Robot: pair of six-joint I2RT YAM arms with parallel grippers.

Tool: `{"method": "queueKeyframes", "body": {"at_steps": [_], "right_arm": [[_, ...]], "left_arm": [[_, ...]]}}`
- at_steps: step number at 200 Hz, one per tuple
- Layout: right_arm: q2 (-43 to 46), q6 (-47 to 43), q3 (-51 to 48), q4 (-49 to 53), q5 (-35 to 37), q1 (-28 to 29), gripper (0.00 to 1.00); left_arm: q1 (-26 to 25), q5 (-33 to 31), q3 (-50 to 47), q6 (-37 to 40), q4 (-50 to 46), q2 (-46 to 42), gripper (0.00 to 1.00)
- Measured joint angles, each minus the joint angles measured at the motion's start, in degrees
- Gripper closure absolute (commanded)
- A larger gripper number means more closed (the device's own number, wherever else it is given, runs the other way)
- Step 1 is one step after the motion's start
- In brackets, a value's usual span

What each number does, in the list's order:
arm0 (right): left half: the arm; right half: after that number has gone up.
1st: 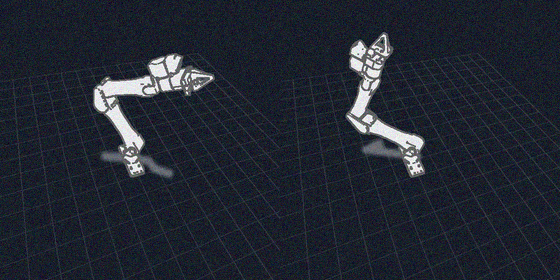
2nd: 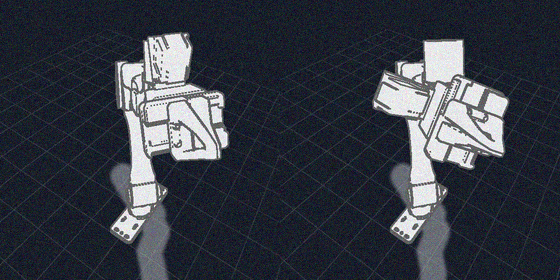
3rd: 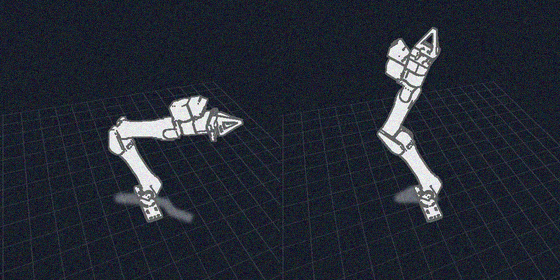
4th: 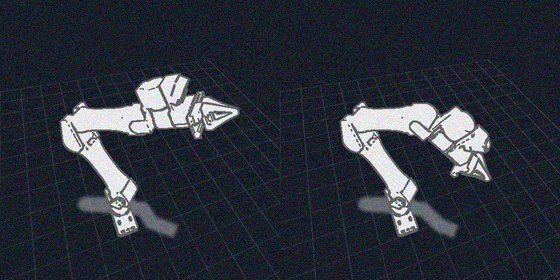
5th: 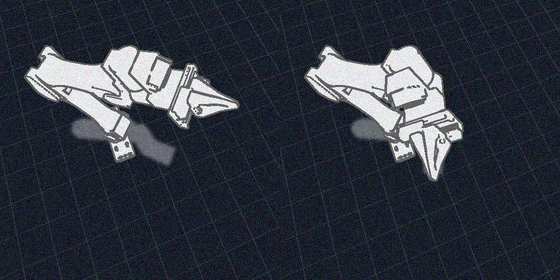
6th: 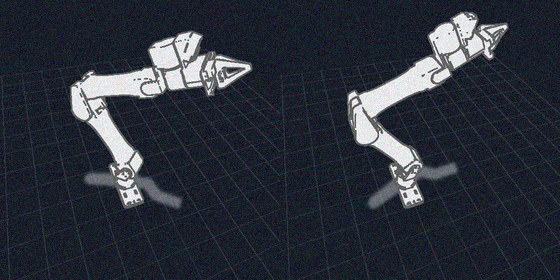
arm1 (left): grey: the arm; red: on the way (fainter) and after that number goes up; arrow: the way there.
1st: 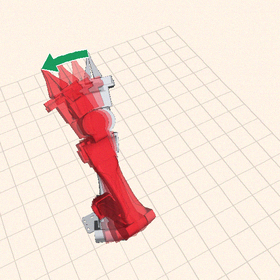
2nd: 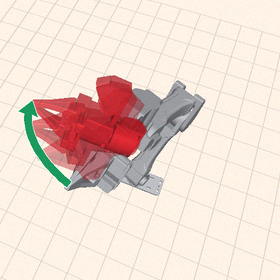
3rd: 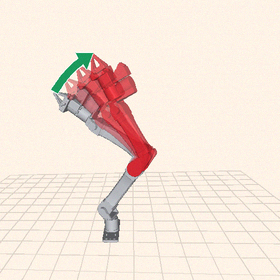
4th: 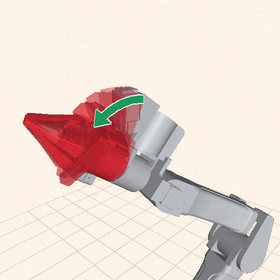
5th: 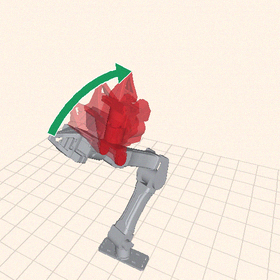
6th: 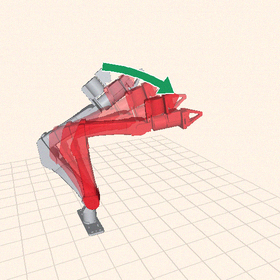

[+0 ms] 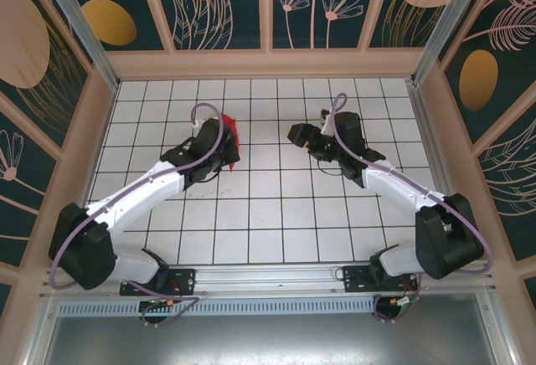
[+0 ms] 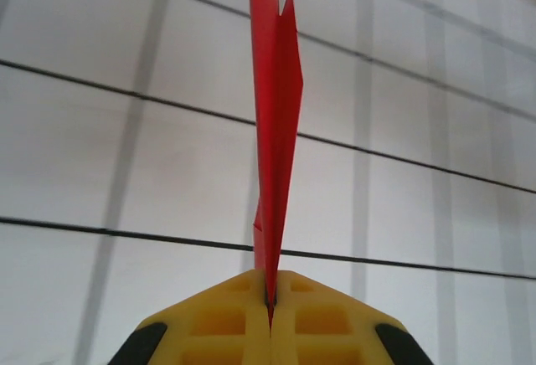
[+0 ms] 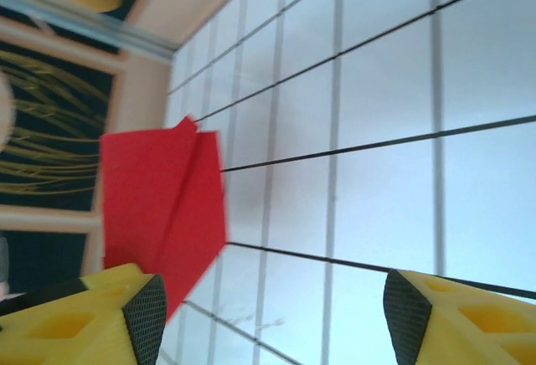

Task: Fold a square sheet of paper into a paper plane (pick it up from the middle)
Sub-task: Turn over the paper at the center of the table, then move the paper to the center of the table.

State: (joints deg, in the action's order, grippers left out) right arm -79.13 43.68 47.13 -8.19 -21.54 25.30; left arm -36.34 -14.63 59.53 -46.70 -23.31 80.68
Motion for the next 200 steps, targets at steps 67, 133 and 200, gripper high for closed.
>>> {"method": "queueKeyframes", "body": {"at_steps": [67,133,200], "right_arm": [[-0.07,0.37,-4.26,5.90,7.37,-0.04,0.28],[-1.03,1.62,-4.55,6.43,7.89,2.36,0.45],[-22.51,1.62,11.80,4.07,9.55,18.99,0.70]], "left_arm": [[-3.17,-21.42,9.51,-1.77,-20.48,20.52,0.83],[-2.27,-6.84,5.88,3.91,-3.56,18.14,0.22],[8.92,-2.23,-8.37,2.29,7.76,-2.27,0.02]]}}
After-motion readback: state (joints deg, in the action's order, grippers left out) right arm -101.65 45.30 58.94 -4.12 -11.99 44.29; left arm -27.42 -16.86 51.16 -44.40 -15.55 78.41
